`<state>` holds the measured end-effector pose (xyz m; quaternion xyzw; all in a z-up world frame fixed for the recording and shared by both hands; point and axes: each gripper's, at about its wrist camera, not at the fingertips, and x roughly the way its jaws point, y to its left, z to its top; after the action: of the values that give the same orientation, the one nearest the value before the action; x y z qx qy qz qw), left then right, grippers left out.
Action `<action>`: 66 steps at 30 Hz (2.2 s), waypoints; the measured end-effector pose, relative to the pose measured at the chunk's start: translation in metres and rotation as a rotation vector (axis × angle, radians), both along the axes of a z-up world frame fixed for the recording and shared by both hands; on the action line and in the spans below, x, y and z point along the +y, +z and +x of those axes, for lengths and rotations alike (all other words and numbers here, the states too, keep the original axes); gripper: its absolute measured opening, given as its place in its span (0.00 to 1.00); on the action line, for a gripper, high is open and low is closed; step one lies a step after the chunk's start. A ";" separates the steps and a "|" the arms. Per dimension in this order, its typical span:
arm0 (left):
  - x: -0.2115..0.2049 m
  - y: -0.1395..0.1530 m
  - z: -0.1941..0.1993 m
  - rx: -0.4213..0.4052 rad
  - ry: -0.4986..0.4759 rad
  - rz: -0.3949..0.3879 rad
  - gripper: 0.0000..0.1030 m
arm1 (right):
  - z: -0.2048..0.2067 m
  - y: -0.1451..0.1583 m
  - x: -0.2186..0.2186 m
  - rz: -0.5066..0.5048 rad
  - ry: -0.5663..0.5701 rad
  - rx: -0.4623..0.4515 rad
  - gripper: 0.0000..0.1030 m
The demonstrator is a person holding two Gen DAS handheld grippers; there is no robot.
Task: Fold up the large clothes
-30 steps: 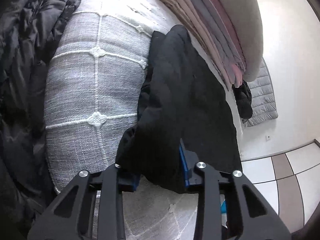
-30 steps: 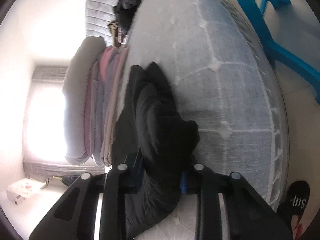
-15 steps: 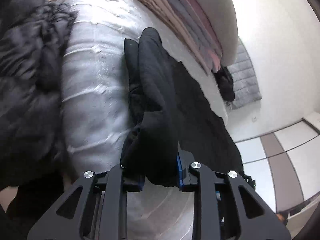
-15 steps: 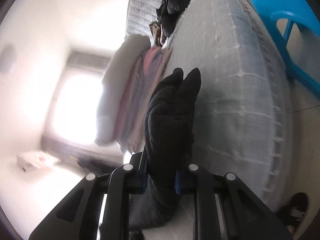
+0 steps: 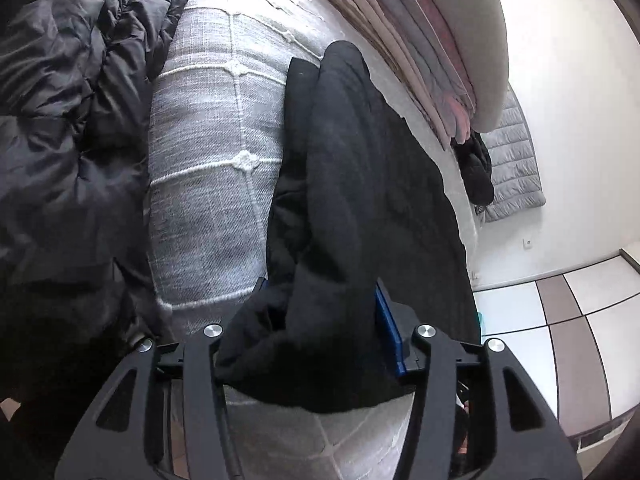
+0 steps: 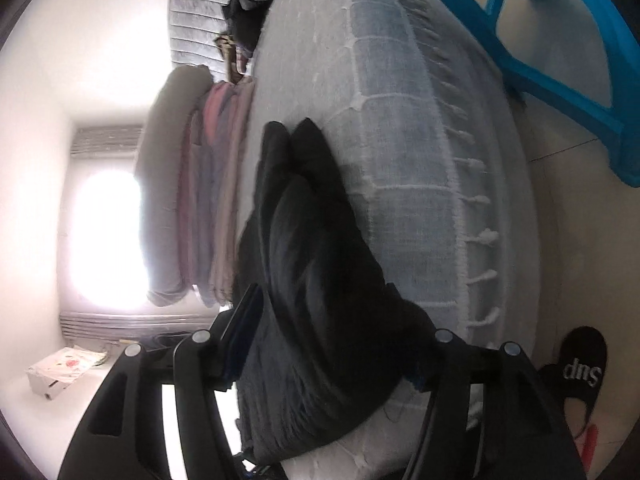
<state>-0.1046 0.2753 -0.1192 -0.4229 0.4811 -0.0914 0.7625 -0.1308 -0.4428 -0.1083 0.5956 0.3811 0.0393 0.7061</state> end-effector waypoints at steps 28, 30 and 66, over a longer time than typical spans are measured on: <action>-0.004 0.002 -0.005 -0.034 0.016 0.050 0.43 | -0.001 0.000 -0.001 0.011 -0.041 -0.055 0.32; -0.004 0.003 -0.005 -0.035 0.016 0.051 0.43 | -0.001 -0.001 -0.001 0.014 -0.042 -0.054 0.32; 0.003 0.033 -0.035 -0.099 -0.030 0.025 0.29 | -0.028 0.023 -0.001 0.017 -0.043 -0.140 0.26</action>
<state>-0.1398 0.2785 -0.0859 -0.4009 0.4500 -0.1175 0.7893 -0.1587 -0.4437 -0.0853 0.6054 0.3177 0.0688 0.7265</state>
